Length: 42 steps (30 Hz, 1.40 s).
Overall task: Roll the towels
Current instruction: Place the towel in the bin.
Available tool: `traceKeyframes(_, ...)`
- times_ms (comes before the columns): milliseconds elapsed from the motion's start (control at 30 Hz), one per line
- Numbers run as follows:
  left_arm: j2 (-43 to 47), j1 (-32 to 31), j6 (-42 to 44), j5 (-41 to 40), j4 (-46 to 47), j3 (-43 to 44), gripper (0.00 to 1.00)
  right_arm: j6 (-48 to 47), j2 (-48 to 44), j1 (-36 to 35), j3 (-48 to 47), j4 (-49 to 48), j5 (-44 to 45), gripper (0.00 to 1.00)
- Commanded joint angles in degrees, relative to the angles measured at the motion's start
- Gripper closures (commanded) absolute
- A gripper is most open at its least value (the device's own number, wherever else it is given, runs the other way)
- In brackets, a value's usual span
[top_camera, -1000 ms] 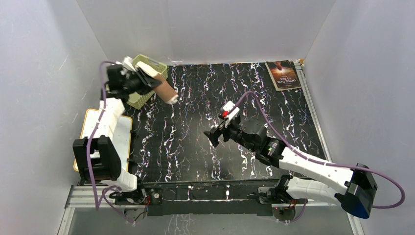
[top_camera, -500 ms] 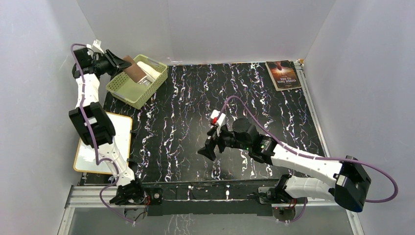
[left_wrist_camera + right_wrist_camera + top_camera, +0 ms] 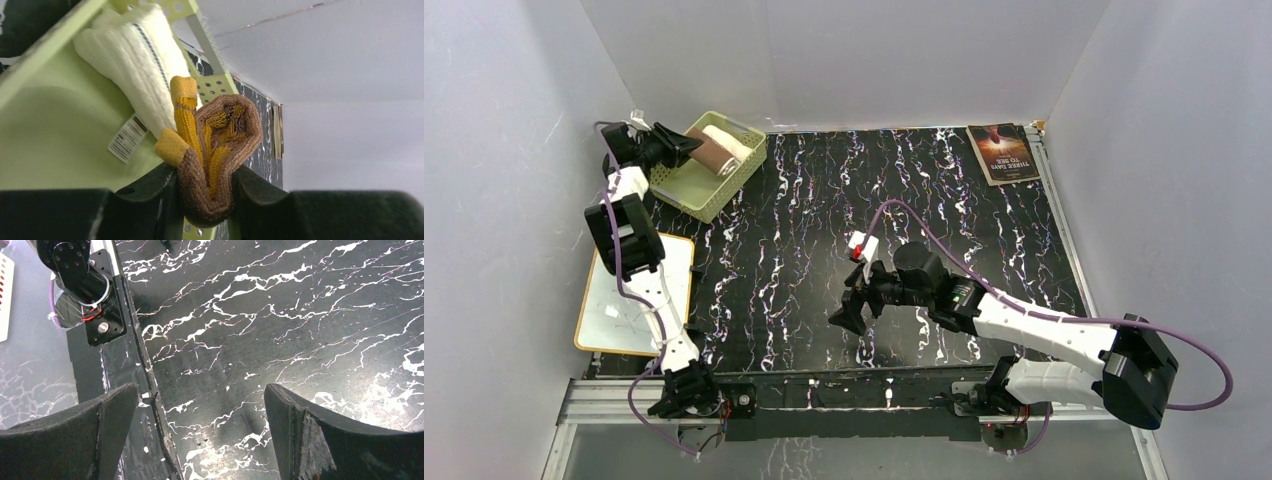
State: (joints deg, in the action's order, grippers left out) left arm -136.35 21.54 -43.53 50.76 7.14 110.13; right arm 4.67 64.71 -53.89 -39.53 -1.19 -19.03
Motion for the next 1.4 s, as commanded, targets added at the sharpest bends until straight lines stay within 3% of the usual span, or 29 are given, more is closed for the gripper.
traceKeyframes(0, -3.84, -1.32, -3.67, -1.06, 4.27, 4.89, 1.0, -0.28, 0.18, 0.07, -1.34, -1.8, -1.18, 0.02)
traceKeyframes(167, -8.86, -3.51, 0.33, -3.15, -3.39, 11.87, 1.0, -0.53, 1.13, 0.04, -1.47, -1.58, -1.26, 0.02)
traceKeyframes(367, -9.82, -4.01, 1.74, -6.72, -5.41, 9.7, 0.97, -0.81, 1.12, 0.01, -1.43, -1.44, -0.97, 0.02)
traceKeyframes(433, -9.92, -4.09, 2.66, -7.79, -6.72, 9.17, 0.92, -0.85, 1.32, 0.01, -1.43, -1.45, -1.14, 0.02)
traceKeyframes(600, -9.99, -4.31, 6.37, -10.93, -12.4, 9.55, 0.7, -0.81, 1.48, 0.02, -1.43, -1.45, -1.36, 0.02)
traceKeyframes(767, -9.18, -4.48, 9.4, -16.03, -18.59, 9.81, 0.3, -0.82, 1.33, 0.01, -1.6, -1.38, -1.42, 0.02)
traceKeyframes(800, -9.0, -4.68, 9.87, -17.08, -19.85, 9.97, 0.18, -0.8, 1.24, 0.02, -1.67, -1.36, -1.35, 0.02)
traceKeyframes(833, -8.83, -4.81, 10.15, -18.37, -21.13, 10.18, 0.13, -0.8, 1.17, -0.01, -1.69, -1.28, -1.3, 0.02)
traceKeyframes(1200, -7.78, -6.63, 10.08, -36.71, -40.68, 15.87, 0.05, -0.76, 0.58, -0.05, -2.74, -0.33, -0.06, 0.02)
traceKeyframes(1367, -4.6, -7.09, 9.07, -40.41, -44.13, 15.4, 0.03, -0.57, 0.14, 0.01, -2.75, -0.05, -0.07, 0.02)
